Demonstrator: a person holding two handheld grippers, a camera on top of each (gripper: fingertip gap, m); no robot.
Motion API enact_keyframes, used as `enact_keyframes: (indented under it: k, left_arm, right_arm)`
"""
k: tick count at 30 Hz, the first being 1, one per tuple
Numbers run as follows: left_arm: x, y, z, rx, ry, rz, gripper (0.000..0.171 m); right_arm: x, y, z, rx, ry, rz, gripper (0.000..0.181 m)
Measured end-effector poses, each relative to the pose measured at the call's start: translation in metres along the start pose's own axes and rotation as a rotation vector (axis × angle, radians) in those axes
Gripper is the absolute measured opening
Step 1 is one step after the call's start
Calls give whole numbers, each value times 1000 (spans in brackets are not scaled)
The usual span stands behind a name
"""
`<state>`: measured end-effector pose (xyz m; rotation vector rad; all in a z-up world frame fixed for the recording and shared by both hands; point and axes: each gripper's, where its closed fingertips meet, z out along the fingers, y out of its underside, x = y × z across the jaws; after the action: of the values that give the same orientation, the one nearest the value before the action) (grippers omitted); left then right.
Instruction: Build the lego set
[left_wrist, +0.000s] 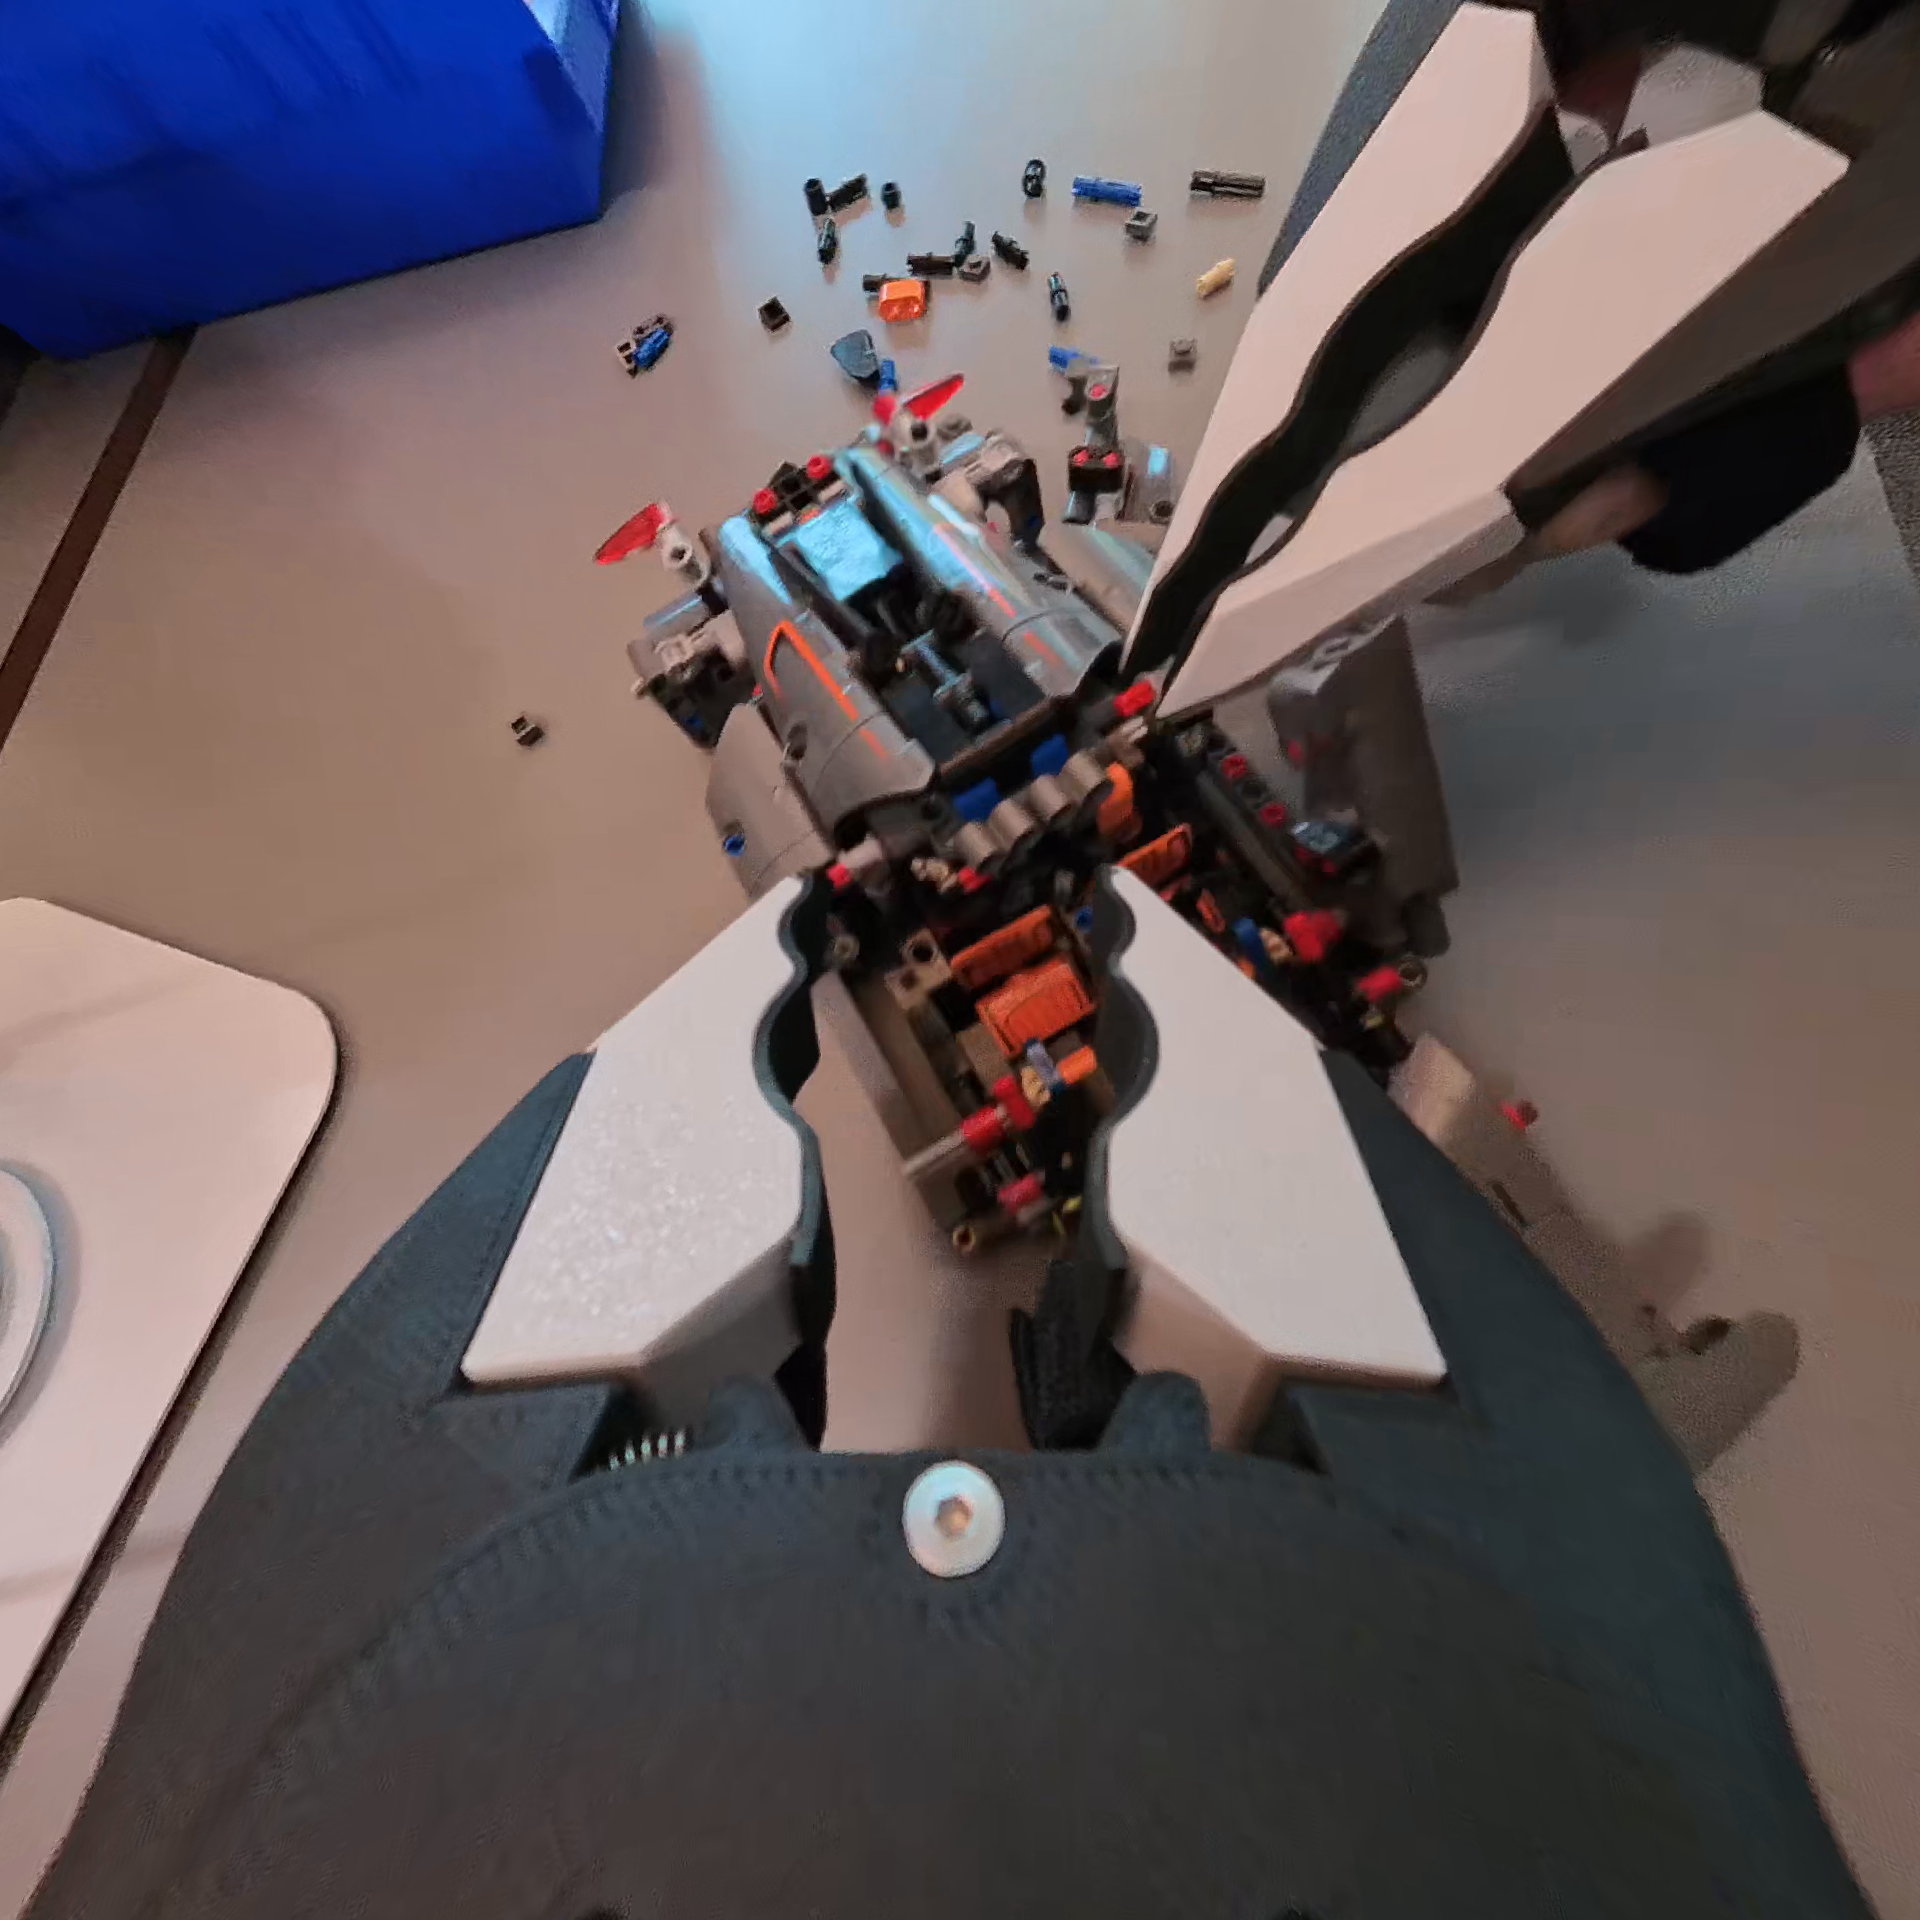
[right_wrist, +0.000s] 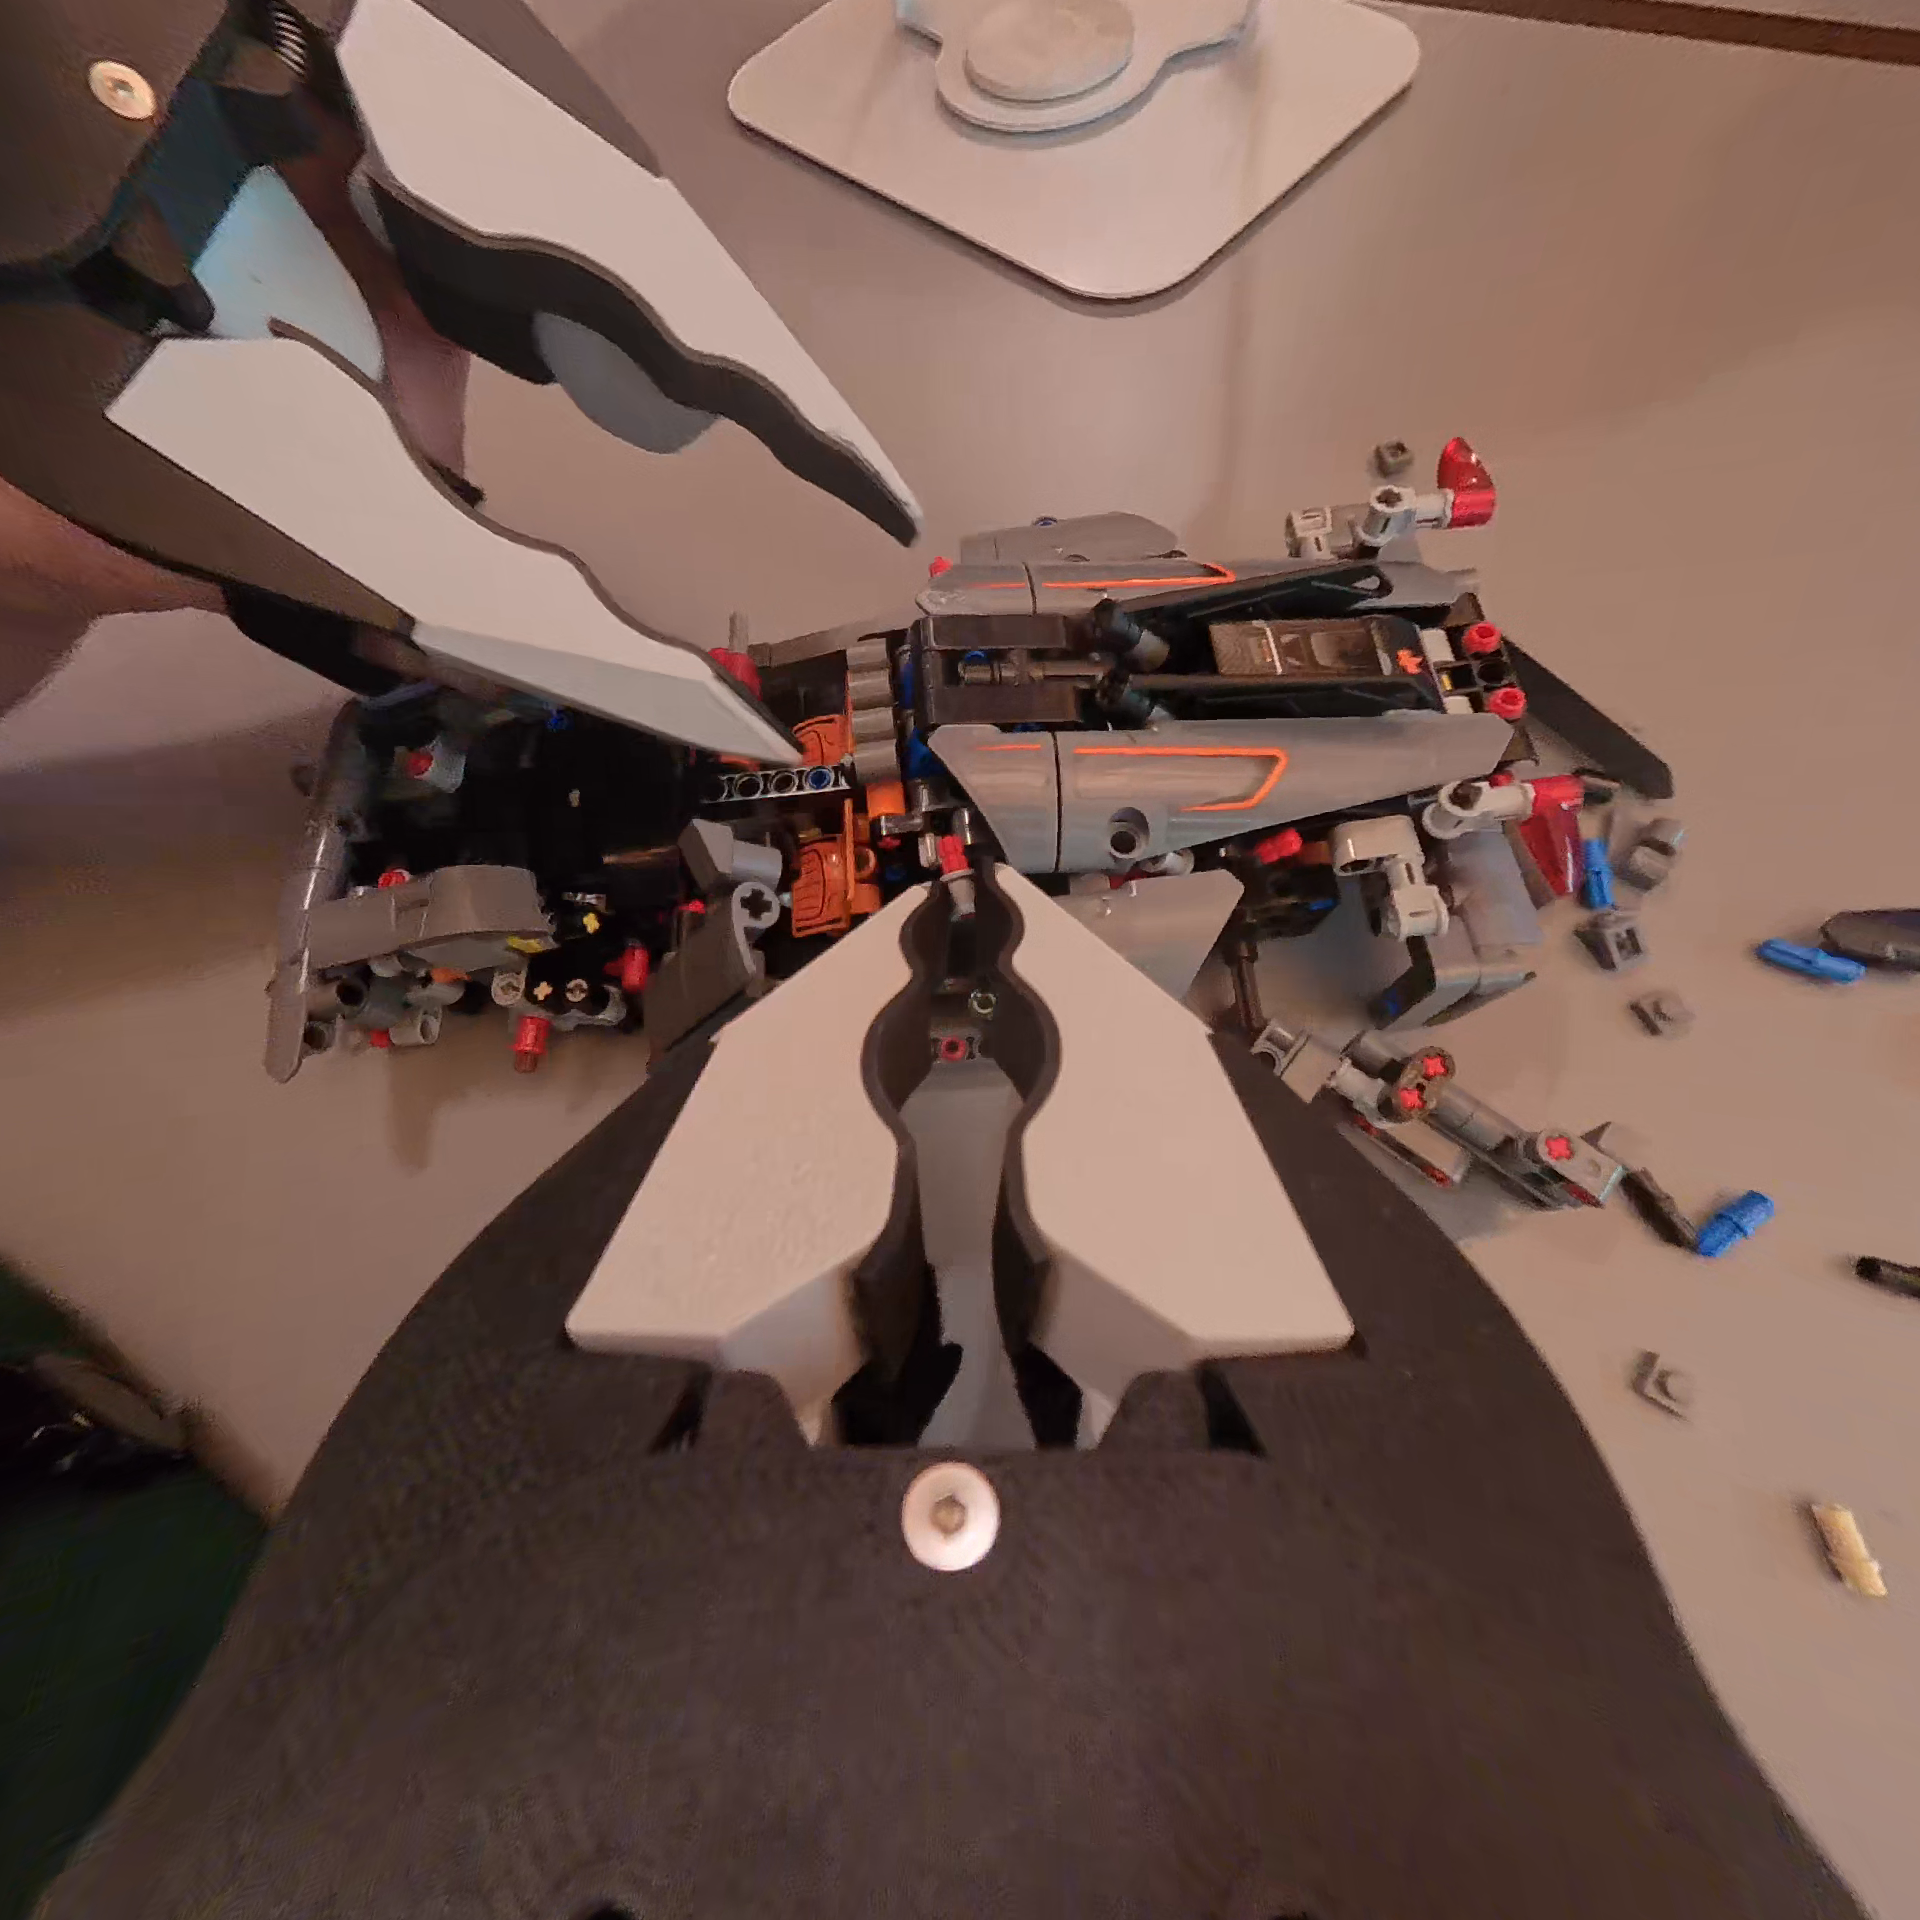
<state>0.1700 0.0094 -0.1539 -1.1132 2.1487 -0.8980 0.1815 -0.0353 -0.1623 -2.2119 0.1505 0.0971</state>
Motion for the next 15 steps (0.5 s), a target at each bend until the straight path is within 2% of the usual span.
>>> enact_keyframes:
  k: [6, 15]
  left_arm:
    - [-2, -2, -1, 33, 44, -23, 51]
    - [-18, -32, -1, 74, 150, 163, 58]
  right_arm:
    - [11, 1, -3, -20, -21, 27, 3]
    - [15, -1, -4, -38, -128, 150, 3]
